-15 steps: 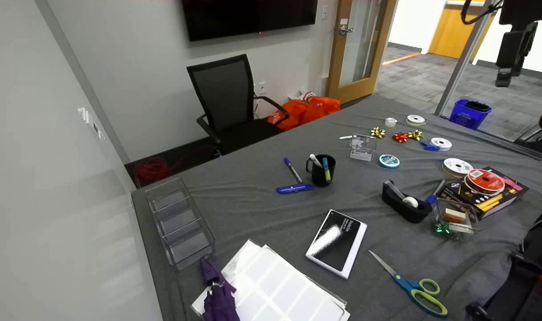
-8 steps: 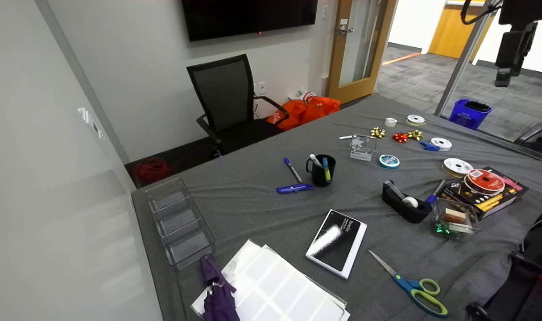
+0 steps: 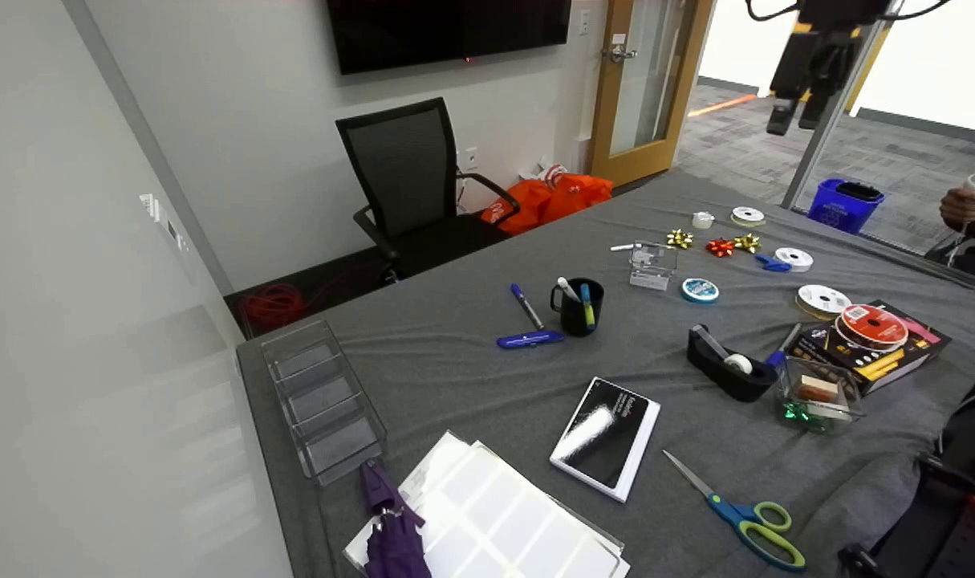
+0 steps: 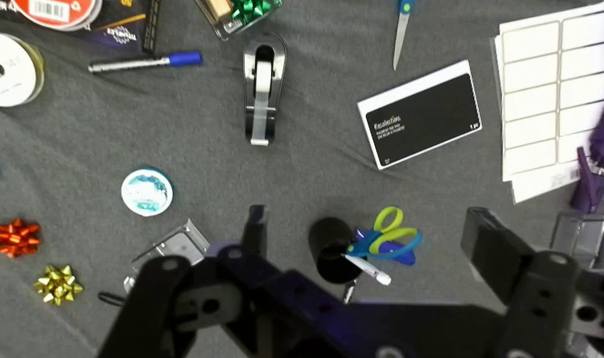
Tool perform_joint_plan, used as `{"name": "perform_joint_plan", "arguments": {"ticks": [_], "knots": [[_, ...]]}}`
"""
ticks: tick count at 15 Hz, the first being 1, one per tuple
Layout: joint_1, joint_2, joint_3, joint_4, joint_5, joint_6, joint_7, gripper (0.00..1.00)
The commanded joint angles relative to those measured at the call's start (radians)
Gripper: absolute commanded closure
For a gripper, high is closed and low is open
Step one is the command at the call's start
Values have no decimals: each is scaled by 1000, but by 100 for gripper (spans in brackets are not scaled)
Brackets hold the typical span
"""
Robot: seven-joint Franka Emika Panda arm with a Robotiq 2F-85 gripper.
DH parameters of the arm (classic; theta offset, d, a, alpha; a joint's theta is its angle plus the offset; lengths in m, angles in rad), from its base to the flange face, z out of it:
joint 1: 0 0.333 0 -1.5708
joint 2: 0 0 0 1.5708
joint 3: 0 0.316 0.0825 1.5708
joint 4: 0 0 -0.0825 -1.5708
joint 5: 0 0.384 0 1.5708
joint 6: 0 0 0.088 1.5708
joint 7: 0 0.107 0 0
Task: Move the black cup to the right
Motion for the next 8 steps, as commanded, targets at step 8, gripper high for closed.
{"name": "perform_joint_plan", "arguments": {"ticks": [8], "knots": [[16, 415, 81, 390, -42, 27, 0, 0]]}}
